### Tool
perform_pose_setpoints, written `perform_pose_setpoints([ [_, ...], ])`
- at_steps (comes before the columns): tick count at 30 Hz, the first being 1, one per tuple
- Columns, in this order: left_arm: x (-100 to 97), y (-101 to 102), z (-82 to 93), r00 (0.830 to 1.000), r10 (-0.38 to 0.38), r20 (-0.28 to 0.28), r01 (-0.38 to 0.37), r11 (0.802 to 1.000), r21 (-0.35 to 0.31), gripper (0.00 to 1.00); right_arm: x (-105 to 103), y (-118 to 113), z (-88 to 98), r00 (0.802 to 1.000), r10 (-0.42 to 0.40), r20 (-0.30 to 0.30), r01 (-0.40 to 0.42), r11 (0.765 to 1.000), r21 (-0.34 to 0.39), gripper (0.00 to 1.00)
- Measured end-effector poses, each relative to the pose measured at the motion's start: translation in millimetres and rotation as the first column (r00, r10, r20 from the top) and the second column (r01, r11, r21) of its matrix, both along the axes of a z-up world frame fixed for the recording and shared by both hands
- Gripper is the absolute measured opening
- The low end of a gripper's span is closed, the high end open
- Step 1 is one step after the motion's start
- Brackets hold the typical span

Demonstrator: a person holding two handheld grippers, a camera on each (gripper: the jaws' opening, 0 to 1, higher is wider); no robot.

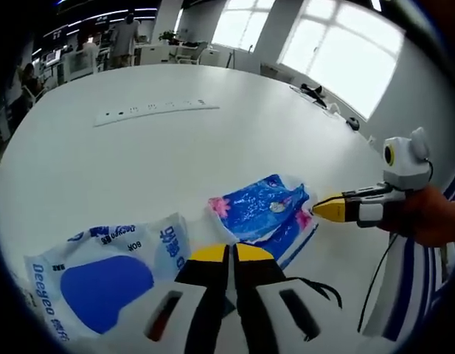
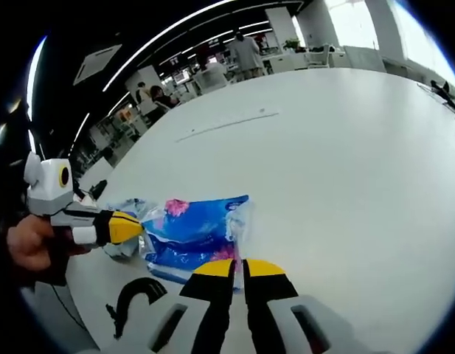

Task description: Arrange the tabletop items into an orderly group along one side of the table until the central work area is clear of visible clutter.

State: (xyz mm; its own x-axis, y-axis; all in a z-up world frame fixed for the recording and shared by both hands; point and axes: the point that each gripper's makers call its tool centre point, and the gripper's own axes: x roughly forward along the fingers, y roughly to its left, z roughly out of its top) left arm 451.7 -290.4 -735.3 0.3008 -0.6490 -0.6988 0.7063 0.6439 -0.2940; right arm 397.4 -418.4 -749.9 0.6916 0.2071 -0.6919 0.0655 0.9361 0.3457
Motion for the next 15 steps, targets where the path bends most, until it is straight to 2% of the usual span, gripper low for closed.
perform_pose_setpoints([
  [9, 1.5, 4, 2.7, 1.000, 0.025, -0.008, -0.025, 1.000, -0.011, 0.09, -3, -4, 0.8, 1.000, -0.013, -0.010, 0.013, 1.000, -0.001, 0.07],
  [15, 1.4, 10, 12.7, 0.999, 0.033, 0.002, -0.033, 0.999, -0.027, 0.10, -2, -1, 4.0, 1.000, -0.010, -0.007, 0.010, 1.000, 0.000, 0.08],
])
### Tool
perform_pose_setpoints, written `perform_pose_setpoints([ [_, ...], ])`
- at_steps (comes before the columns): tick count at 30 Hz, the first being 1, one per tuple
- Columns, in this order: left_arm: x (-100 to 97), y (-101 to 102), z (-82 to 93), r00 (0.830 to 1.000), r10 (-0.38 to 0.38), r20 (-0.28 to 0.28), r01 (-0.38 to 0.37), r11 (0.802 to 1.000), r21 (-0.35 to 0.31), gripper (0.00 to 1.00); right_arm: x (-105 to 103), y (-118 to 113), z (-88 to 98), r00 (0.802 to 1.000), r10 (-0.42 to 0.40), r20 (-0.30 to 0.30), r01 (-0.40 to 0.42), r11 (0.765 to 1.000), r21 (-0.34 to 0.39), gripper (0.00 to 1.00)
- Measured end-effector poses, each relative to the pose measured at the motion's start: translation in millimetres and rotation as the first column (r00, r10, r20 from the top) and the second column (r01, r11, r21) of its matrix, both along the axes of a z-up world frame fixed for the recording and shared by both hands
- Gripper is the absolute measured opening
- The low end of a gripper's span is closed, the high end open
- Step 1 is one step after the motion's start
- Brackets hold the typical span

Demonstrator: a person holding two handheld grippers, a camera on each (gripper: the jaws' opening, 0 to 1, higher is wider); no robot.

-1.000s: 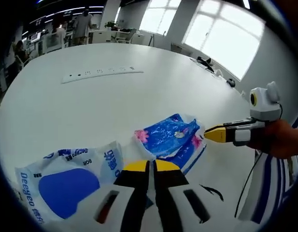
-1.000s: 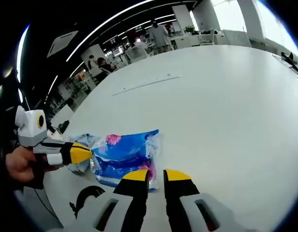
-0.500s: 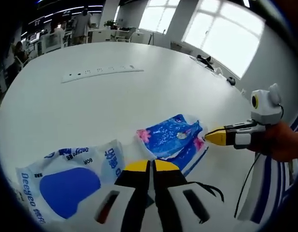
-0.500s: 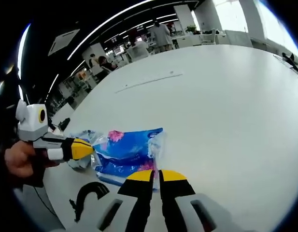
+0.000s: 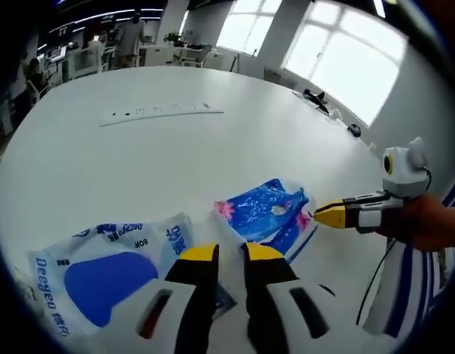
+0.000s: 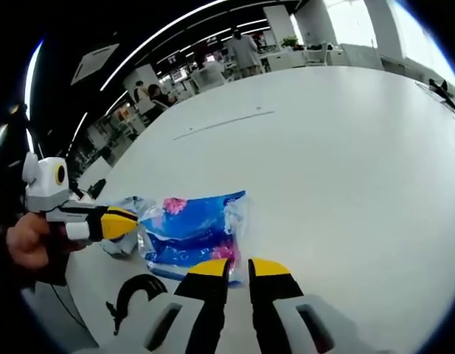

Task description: Arrange the tabletop items into an orderly group along one side of the table until the central work area is clear of visible clutter.

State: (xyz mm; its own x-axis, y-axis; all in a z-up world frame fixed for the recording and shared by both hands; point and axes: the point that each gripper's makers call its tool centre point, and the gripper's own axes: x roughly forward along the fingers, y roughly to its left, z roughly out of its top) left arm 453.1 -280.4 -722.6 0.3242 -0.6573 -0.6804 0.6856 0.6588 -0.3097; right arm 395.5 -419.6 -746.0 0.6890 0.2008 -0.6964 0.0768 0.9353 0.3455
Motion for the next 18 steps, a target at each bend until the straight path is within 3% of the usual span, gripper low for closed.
perform_pose_setpoints([
  [5, -12.2, 3, 5.2, 0.999, -0.026, 0.028, 0.026, 1.000, 0.001, 0.11, -4, 3, 0.7, 1.000, -0.001, 0.000, 0.001, 1.000, -0.005, 0.09],
  [18, -46.4, 20, 0.8, 0.999, -0.050, 0.021, 0.050, 0.999, 0.005, 0.10, -28, 15, 0.6, 1.000, -0.011, -0.005, 0.011, 1.000, 0.003, 0.10],
])
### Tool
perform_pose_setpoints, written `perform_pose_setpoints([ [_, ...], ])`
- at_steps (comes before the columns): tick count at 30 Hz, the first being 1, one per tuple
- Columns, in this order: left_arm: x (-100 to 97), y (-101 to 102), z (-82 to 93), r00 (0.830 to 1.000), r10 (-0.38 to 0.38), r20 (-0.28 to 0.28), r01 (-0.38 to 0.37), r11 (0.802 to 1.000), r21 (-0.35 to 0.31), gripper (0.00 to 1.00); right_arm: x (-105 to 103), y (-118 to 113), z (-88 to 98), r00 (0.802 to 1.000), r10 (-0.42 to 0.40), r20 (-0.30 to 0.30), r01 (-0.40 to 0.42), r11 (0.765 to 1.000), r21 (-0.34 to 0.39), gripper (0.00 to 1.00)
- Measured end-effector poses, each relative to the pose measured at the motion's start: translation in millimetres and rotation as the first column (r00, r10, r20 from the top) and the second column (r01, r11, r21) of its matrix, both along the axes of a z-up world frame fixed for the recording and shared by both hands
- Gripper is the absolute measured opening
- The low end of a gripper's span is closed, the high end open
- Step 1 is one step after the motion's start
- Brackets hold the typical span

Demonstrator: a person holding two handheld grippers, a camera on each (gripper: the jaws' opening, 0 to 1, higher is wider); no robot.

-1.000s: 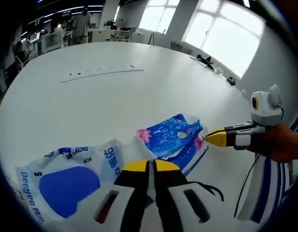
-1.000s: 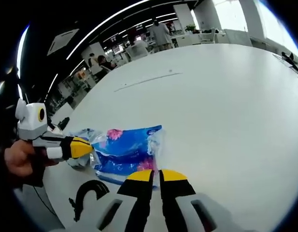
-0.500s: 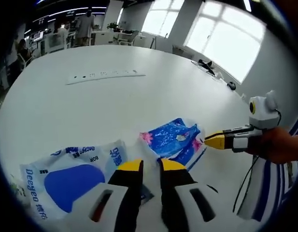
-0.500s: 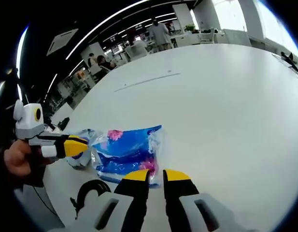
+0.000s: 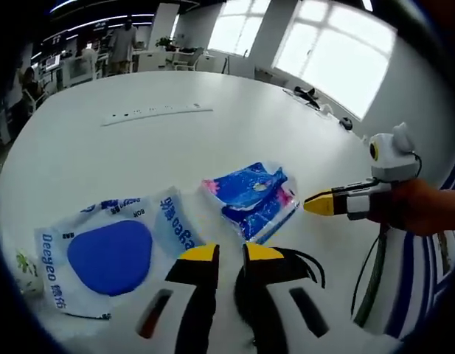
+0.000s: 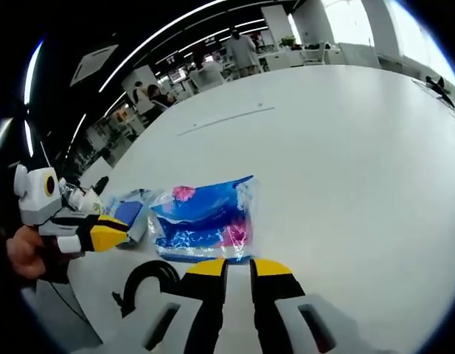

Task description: Arrange the tabletop items into an orderly group along one side of the table until the central work area is clear of visible clutter.

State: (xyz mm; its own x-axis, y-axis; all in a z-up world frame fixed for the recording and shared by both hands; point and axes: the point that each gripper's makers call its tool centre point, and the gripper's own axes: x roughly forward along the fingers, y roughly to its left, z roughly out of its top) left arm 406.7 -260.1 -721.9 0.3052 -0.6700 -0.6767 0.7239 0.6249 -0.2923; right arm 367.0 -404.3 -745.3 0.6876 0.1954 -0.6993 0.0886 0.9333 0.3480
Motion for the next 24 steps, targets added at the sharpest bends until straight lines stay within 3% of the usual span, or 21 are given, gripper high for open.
perform_pose_setpoints([
  [7, -24.8, 10, -8.7, 1.000, -0.022, -0.021, 0.022, 1.000, 0.013, 0.11, -13, 17, 2.9, 0.999, 0.037, 0.016, -0.037, 0.999, 0.013, 0.11],
  [13, -40.6, 15, -19.3, 0.998, -0.033, -0.058, 0.034, 0.999, 0.027, 0.14, -23, 43, 5.8, 0.991, 0.125, 0.054, -0.128, 0.991, 0.045, 0.21],
  [16, -45.2, 15, -21.4, 0.997, -0.032, -0.071, 0.034, 0.999, 0.026, 0.15, -26, 54, 7.4, 0.987, 0.144, 0.066, -0.148, 0.987, 0.057, 0.22],
  [24, -51.1, 16, -28.1, 0.995, -0.015, -0.097, 0.018, 0.999, 0.036, 0.14, -34, 79, -1.7, 0.981, 0.192, 0.037, -0.194, 0.978, 0.073, 0.22],
])
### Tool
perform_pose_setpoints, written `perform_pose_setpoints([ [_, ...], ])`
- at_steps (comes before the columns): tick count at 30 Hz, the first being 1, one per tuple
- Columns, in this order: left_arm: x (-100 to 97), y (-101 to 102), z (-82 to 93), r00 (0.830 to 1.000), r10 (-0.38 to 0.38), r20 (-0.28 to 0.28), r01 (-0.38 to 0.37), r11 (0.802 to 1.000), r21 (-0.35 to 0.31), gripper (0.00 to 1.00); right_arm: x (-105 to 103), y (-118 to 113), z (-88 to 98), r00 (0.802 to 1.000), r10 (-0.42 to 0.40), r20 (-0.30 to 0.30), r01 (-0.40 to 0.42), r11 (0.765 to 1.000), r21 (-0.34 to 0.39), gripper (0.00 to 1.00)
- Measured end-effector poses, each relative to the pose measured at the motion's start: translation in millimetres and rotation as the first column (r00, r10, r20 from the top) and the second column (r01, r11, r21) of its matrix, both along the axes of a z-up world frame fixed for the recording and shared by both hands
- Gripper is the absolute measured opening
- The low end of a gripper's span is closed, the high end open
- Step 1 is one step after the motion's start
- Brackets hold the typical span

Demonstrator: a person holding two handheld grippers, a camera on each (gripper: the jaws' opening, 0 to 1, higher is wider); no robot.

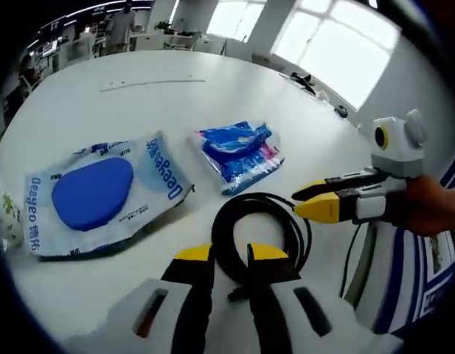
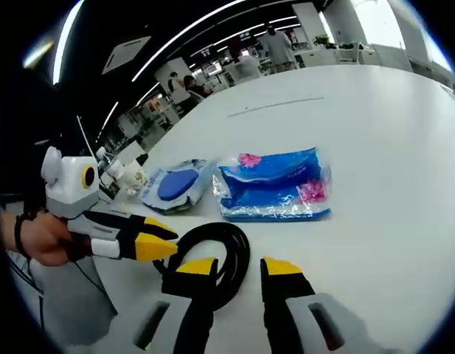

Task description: Arrange the tabletop items into an orderly group along one side of the table until the central work area is clear of visible clutter.

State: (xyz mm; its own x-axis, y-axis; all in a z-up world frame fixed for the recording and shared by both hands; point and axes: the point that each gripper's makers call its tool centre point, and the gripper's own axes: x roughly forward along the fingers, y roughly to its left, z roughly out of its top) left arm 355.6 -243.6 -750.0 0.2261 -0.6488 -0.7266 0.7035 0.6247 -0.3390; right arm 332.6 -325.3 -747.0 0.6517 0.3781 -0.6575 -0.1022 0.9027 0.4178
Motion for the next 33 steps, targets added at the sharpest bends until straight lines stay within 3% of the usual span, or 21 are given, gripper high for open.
perform_pose_setpoints([
  [4, -3.4, 3, -6.6, 1.000, -0.010, 0.001, 0.010, 1.000, 0.029, 0.11, -2, 4, -5.8, 1.000, 0.004, -0.024, -0.005, 1.000, -0.027, 0.19],
  [7, -4.6, 2, -5.7, 1.000, -0.014, 0.008, 0.013, 1.000, 0.013, 0.06, -2, 4, -7.8, 1.000, 0.000, -0.019, -0.001, 0.999, -0.049, 0.07],
  [11, -4.6, 5, -5.6, 1.000, -0.010, 0.007, 0.010, 1.000, 0.014, 0.05, -1, 3, -8.0, 1.000, -0.017, -0.018, 0.016, 0.998, -0.064, 0.01],
  [33, 3.3, 38, -2.8, 0.996, 0.088, 0.003, -0.088, 0.996, 0.022, 0.04, 15, 36, -2.9, 0.999, 0.031, -0.006, -0.031, 0.998, -0.050, 0.01],
])
